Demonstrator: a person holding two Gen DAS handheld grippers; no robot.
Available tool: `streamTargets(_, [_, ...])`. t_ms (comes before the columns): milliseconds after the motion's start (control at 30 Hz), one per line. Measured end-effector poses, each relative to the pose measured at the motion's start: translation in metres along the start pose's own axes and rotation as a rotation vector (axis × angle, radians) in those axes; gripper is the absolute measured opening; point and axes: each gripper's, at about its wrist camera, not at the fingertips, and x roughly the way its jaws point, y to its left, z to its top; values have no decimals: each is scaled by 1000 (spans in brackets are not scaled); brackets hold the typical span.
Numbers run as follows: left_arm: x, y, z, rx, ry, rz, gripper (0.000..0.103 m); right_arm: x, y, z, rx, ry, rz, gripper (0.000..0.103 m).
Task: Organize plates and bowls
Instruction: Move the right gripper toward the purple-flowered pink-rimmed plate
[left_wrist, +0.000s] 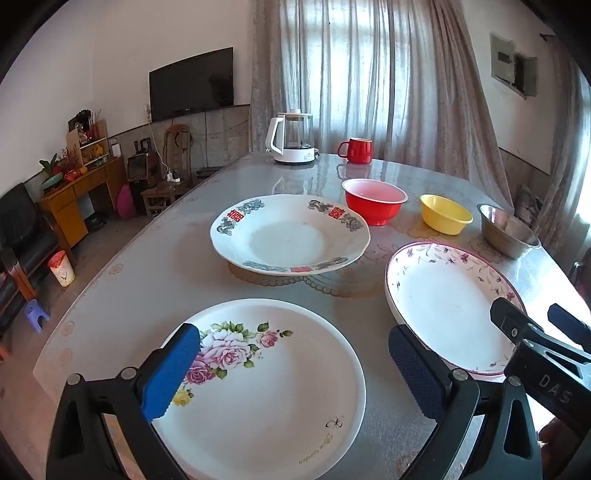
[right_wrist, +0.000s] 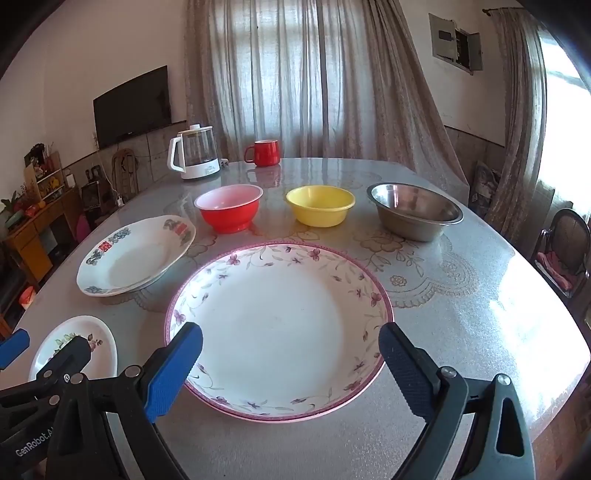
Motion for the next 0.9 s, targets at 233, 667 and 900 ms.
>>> streamTargets(233, [-1,0,6,-4,-19,5,103,0,-4,3,11,-10,6,98])
streamTargets(667, [10,-1,3,-1,26,-6,103,10,-7,2,30,9,25,98])
streamTargets(900, [9,-5,3,11,24,-12,103,9,-3,2,12,7,41,98])
